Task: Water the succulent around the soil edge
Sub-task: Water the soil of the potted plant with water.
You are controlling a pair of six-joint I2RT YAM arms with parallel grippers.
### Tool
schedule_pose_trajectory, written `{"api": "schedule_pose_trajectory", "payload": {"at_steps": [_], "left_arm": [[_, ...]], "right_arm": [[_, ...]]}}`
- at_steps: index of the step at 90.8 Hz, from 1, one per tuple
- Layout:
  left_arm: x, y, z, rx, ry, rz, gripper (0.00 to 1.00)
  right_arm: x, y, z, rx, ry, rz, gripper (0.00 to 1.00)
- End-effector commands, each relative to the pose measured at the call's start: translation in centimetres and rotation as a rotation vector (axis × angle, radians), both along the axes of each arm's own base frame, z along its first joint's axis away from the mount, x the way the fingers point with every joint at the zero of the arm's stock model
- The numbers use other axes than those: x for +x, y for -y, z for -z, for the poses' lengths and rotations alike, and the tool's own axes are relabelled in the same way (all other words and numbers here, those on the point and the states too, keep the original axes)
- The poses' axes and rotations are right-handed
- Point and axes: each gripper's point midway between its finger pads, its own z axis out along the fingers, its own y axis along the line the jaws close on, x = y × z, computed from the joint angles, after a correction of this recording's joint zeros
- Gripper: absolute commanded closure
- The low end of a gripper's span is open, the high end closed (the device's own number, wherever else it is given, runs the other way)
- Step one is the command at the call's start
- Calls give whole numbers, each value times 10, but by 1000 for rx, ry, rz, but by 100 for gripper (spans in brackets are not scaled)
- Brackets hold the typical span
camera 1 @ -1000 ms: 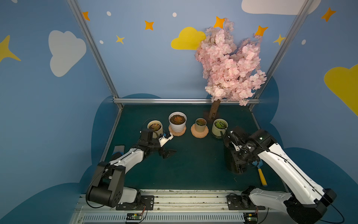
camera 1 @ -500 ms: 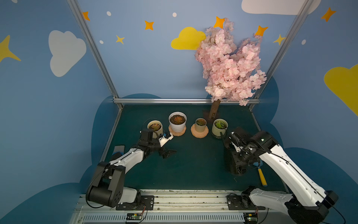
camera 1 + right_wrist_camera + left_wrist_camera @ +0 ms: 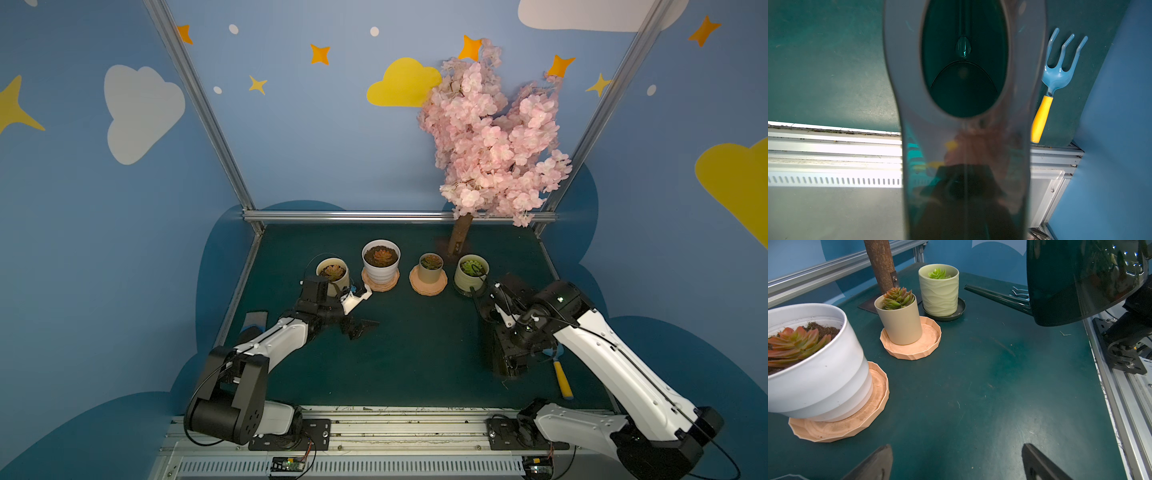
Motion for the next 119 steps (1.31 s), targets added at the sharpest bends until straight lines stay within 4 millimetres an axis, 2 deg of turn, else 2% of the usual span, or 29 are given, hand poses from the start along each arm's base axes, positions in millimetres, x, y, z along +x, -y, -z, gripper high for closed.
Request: {"api": "schedule_pose_trajectory", "payload": {"at_steps": [1,119], "left_arm": [[-5,0,-5,-8,15,20,0],[-8,3,-1,12,17,35,0]], "right_arm": [[-33,29,-6,-113,-126,7,100],[-33,38,-5,-154,-101,47,100]]}}
